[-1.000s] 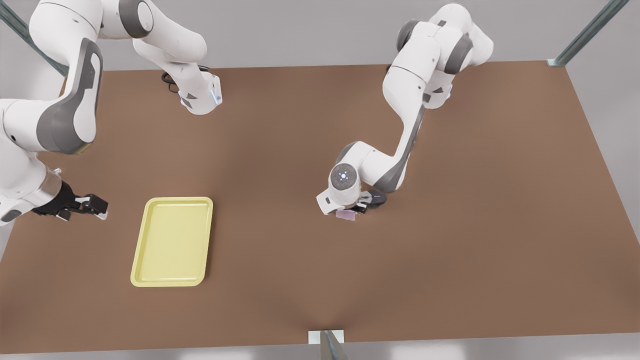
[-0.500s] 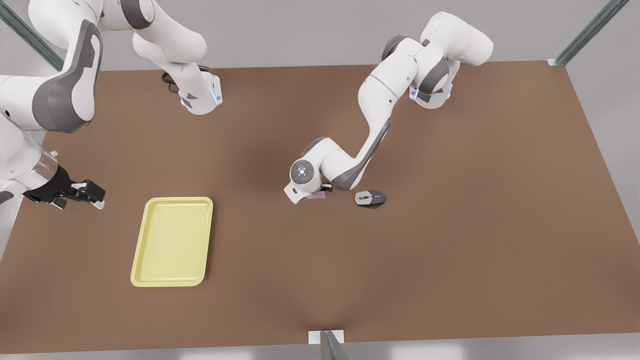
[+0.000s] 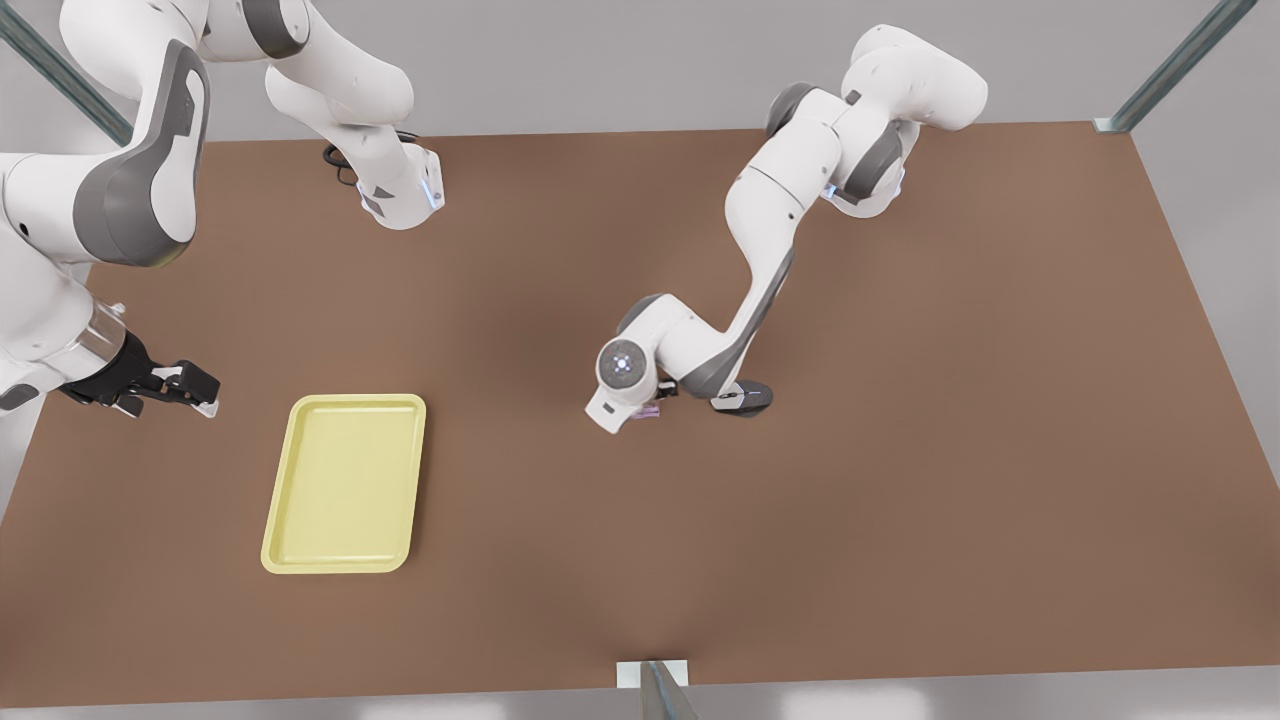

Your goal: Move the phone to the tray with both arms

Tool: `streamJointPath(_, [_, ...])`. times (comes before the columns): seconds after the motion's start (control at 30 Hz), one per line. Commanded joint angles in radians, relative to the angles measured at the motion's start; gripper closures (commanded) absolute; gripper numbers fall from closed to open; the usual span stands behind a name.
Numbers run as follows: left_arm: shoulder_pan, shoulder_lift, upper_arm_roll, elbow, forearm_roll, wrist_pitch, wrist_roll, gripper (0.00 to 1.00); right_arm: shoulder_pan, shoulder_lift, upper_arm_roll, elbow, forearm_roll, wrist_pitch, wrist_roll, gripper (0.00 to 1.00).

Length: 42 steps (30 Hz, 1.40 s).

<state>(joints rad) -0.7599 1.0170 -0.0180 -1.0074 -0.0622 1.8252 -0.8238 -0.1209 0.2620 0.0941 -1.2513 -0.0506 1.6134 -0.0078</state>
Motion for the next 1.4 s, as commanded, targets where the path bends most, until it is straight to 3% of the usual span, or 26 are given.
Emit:
streamJointPath(0.0, [0.005,-0.002,0.001,0.007,0.004,0.002,-0.109,0.07,0.001,-0.001,0.003,0.000,0.002,-0.001,0.046,0.00])
streamJointPath(0.17, [0.060,-0.129,0.020,0.001,0.053,-0.145,0.100,0.05,0.001,0.006,0.013,0.007,0.017,0.003,0.031,0.00])
streamJointPath(0.2, [0.089,-0.179,0.078,-0.003,0.053,-0.167,0.233,0.02,0.001,0.022,0.075,0.003,0.000,0.014,0.045,0.00])
streamJointPath(0.23, [0.099,-0.224,0.173,-0.005,0.044,-0.221,0.382,0.00,0.044,0.029,0.075,0.009,0.002,0.017,0.043,0.00])
streamJointPath(0.37, [0.315,-0.405,0.234,-0.005,0.033,-0.363,0.753,0.00,0.266,0.091,0.075,0.006,-0.118,0.008,0.074,0.00])
streamJointPath(0.4, [0.385,-0.494,0.219,-0.082,0.033,-0.365,0.802,0.00,0.351,0.102,0.075,0.003,-0.118,0.017,0.156,0.00])
streamJointPath(0.47, [0.573,-0.656,-0.002,-0.189,0.133,-0.363,0.816,0.00,0.412,0.148,0.079,0.004,-0.049,0.045,0.344,0.00])
streamJointPath(0.5, [0.625,-0.701,-0.060,-0.233,0.160,-0.356,0.822,0.00,0.423,0.161,0.078,-0.002,0.005,0.098,0.437,0.00])
streamJointPath(0.57, [0.643,-0.787,-0.083,-0.327,0.163,-0.310,0.835,0.00,0.466,0.223,0.078,-0.003,0.020,0.148,0.592,0.00])
streamJointPath(0.63, [0.668,-0.796,-0.115,-0.327,0.165,-0.308,0.835,0.00,0.564,0.292,0.082,0.001,0.018,0.232,0.815,0.00])
streamJointPath(0.77, [0.692,-0.772,-0.146,-0.316,0.174,-0.316,0.822,0.00,0.555,0.313,0.171,-0.025,0.017,0.261,0.985,0.00])
streamJointPath(1.0, [0.694,-0.719,-0.140,-0.315,0.173,-0.316,0.816,0.00,0.730,0.606,0.136,0.201,-0.017,0.332,1.091,0.00])
streamJointPath(1.1, [0.695,-0.709,-0.137,-0.315,0.173,-0.310,0.822,0.00,0.741,0.675,0.095,0.213,-0.054,0.390,1.148,0.00])
streamJointPath(1.37, [0.694,-0.681,-0.135,-0.315,0.173,-0.303,0.816,0.00,0.747,0.800,0.093,0.267,-0.081,0.437,1.132,0.00])
